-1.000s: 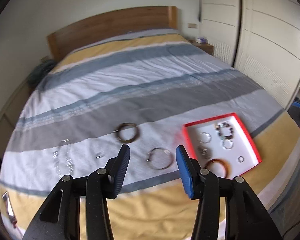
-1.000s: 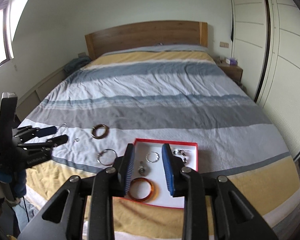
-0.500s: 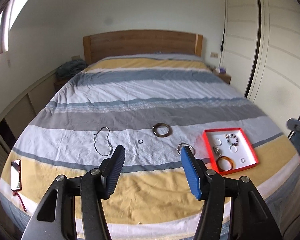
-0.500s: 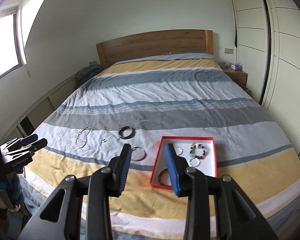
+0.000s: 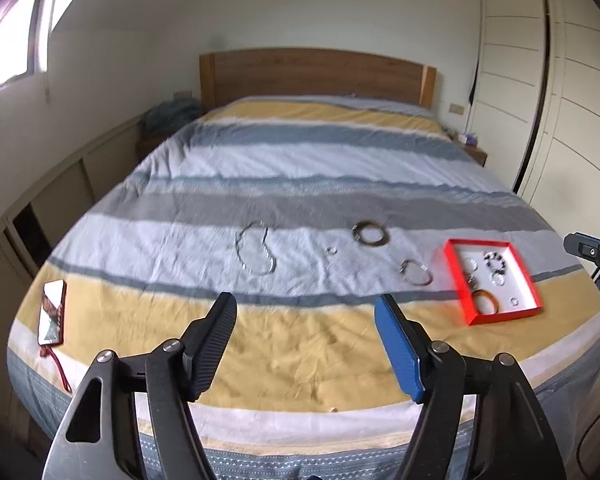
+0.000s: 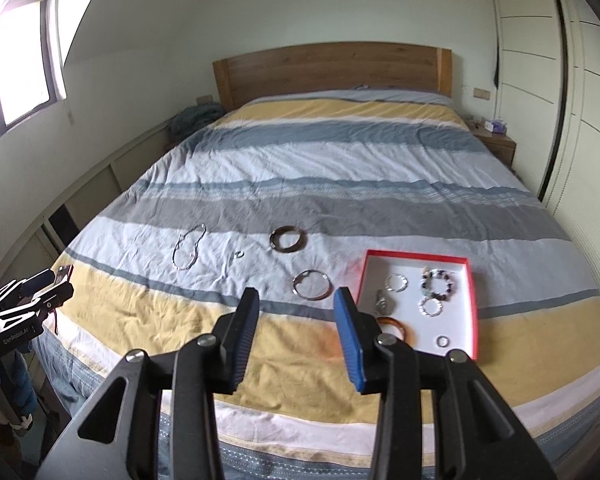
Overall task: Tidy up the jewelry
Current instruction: 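Lift both open tools away from the red box toward the remaining jewelry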
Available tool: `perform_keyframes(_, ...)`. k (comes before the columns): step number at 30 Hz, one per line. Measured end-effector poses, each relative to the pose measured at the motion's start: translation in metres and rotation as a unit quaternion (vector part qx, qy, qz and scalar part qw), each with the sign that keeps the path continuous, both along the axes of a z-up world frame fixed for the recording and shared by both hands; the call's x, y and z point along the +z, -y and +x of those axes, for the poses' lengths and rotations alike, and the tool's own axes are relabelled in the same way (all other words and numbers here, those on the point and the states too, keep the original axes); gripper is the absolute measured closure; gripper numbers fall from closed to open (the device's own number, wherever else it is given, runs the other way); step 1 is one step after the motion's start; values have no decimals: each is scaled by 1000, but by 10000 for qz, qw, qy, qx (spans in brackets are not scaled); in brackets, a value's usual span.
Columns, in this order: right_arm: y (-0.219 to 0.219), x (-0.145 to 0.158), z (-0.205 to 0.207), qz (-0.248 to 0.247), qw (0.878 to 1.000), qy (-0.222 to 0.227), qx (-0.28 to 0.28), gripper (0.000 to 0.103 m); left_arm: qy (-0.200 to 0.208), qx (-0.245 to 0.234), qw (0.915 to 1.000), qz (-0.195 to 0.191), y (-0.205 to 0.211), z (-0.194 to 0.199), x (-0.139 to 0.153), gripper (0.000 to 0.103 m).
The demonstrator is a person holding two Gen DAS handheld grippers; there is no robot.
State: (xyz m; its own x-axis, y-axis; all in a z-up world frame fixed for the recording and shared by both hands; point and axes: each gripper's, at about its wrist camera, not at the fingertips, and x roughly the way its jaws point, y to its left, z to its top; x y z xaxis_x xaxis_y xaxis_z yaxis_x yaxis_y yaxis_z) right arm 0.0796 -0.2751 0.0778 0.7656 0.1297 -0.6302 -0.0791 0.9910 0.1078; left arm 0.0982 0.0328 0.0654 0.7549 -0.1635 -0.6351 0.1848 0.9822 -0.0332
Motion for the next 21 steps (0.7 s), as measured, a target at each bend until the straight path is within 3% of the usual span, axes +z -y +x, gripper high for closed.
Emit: perform_keyframes(21, -49, -148, 147, -381, 9884, -1463, 163, 66, -943, 130, 9955, -22, -25, 128, -128, 32)
